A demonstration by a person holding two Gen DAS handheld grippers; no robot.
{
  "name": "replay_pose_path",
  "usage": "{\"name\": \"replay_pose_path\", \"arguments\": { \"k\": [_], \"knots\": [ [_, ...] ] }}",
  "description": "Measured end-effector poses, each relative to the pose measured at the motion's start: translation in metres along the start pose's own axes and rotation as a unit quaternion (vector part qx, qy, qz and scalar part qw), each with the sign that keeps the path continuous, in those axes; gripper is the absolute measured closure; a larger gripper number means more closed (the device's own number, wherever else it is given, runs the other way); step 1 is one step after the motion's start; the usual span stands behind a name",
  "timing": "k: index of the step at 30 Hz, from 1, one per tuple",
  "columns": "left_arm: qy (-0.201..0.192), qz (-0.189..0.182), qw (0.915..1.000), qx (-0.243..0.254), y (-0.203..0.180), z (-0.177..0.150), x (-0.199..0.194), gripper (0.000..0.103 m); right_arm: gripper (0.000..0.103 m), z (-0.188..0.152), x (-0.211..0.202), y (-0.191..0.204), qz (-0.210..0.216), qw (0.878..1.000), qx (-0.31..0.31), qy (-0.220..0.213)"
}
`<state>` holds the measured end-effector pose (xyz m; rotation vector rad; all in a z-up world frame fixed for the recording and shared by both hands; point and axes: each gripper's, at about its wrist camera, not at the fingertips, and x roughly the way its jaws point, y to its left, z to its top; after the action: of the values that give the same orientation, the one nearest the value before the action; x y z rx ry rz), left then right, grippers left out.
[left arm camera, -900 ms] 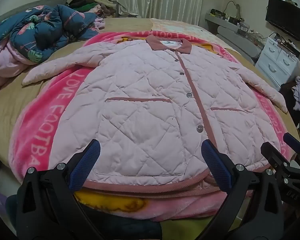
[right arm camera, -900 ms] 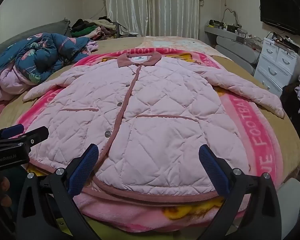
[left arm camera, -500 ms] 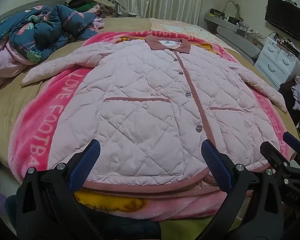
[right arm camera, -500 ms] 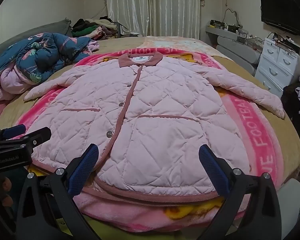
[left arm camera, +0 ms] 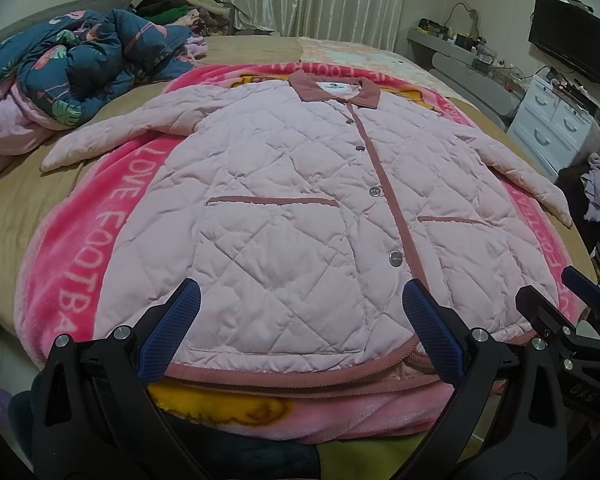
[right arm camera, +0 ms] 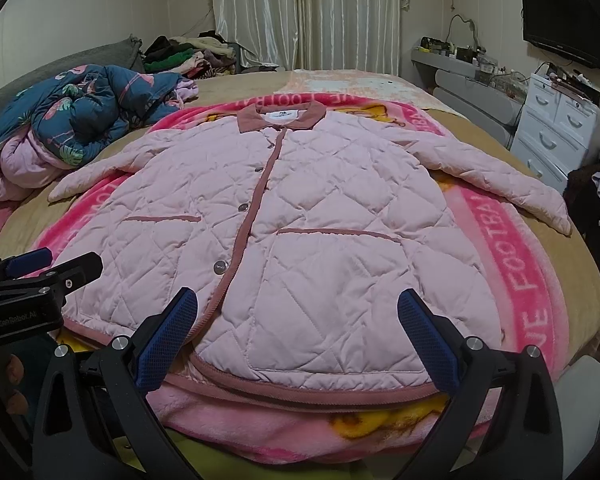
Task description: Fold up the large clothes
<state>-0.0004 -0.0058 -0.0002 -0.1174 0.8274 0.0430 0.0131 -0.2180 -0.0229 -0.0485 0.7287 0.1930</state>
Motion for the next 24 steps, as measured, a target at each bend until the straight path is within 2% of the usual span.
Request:
{"name": "replay_pose_path", "arguments": {
  "k": [24],
  "knots": [
    [0.0,-0.002,1.0,0.0,-0.0003,0.001,0.0007,0.008,0.004,-0.0004,0.0023,-0.0003,0.001,1.0,0.0,0.004]
  ]
}}
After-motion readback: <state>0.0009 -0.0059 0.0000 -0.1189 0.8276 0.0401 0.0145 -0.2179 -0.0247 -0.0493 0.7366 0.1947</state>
